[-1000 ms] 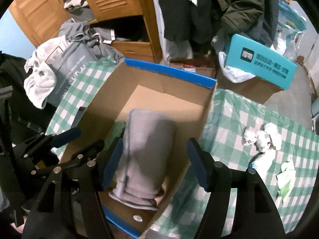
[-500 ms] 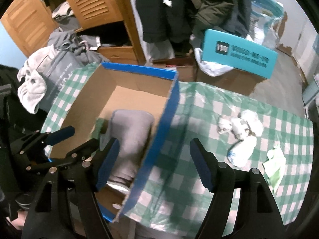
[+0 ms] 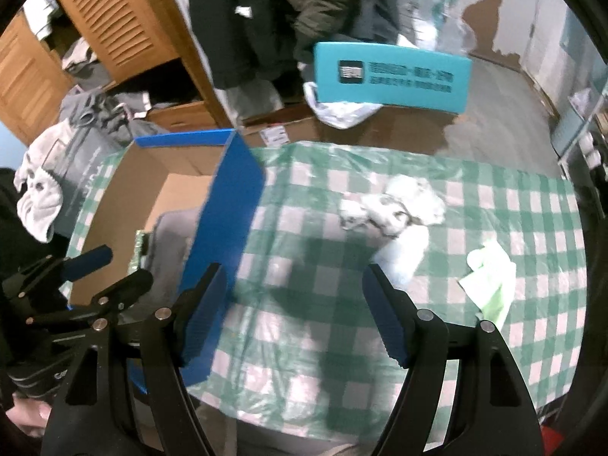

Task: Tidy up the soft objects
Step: 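Move both tools back over the white socks and green cloth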

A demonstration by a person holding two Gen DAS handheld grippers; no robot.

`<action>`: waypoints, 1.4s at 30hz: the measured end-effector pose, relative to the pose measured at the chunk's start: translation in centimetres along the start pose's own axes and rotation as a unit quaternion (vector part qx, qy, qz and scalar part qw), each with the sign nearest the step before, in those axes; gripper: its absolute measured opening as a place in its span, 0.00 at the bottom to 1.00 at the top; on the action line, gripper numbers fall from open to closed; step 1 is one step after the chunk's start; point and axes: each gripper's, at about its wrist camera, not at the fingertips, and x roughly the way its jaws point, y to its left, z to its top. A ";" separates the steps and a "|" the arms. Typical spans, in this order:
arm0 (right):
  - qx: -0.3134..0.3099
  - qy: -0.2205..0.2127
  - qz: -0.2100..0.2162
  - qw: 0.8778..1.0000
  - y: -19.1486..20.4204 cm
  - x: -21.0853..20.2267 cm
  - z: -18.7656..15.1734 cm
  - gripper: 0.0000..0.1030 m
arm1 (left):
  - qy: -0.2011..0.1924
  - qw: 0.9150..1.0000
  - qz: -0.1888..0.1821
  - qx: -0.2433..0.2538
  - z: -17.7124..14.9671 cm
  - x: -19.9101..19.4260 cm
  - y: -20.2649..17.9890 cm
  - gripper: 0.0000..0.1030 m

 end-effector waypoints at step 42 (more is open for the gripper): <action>0.104 0.077 -0.089 0.988 -20.8 4.3 -1.7 0.73 | 0.081 0.990 -0.056 0.096 3.2 9.3 -15.8 0.75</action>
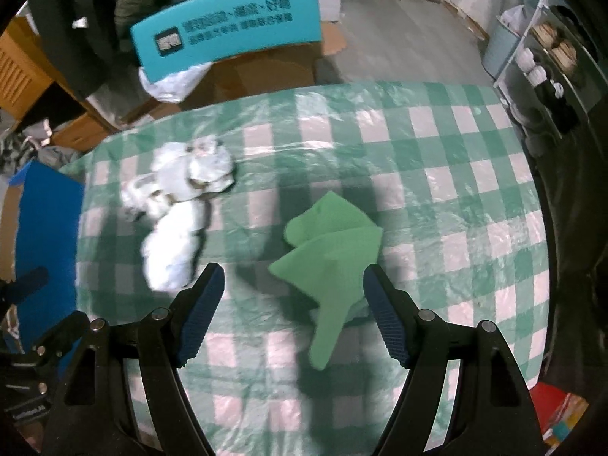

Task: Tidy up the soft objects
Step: 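Move both tools back over the white socks and green cloth, then grasp the white plastic bag with the left gripper while the right gripper grasps the green cloth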

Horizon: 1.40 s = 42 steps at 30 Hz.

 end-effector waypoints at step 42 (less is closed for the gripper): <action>-0.023 0.047 -0.015 0.999 -0.9 7.3 -0.3 0.14 | 0.039 0.999 -0.013 0.009 2.4 8.6 -1.9 0.45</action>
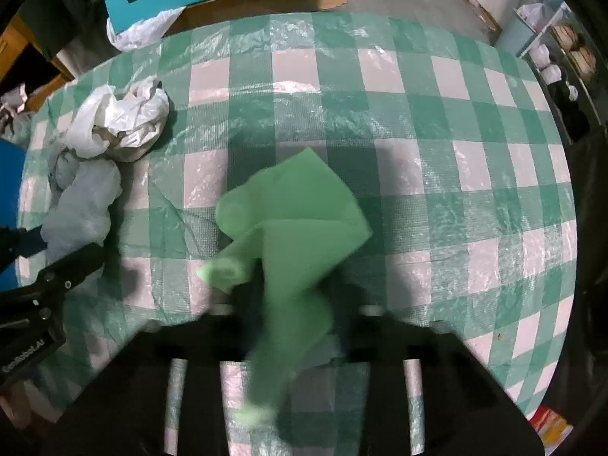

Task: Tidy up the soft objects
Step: 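Grasp the white plastic bag with the left gripper while the right gripper grasps the green cloth, then carry the white bag and green cloth over the open box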

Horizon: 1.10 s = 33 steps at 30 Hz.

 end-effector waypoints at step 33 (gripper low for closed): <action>-0.040 -0.092 0.081 0.992 6.6 -11.3 -2.7 0.09 | -0.052 0.999 0.010 -0.007 -5.1 -9.7 3.9 0.44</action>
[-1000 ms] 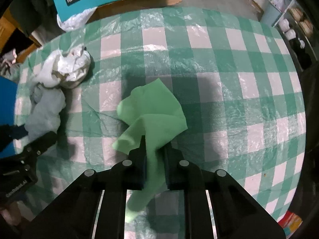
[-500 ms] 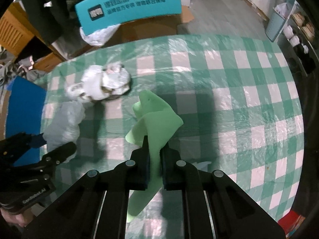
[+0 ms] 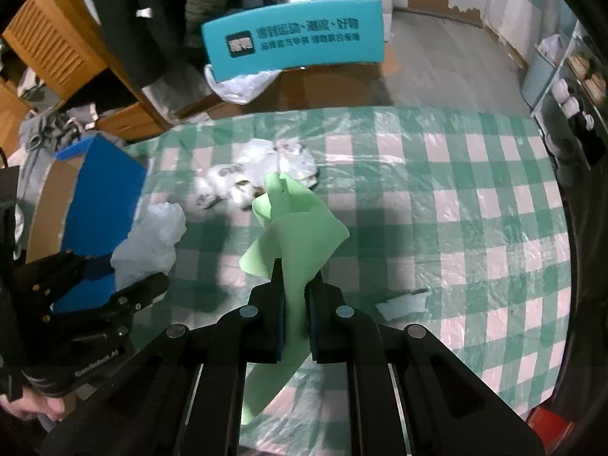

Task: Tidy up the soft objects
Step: 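Carry the white bag and green cloth over the open box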

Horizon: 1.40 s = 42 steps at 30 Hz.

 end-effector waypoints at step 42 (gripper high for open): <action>-0.107 -0.055 0.056 0.991 12.8 -6.1 0.3 0.09 | -0.088 0.996 0.007 -0.020 -4.7 -11.0 6.6 0.44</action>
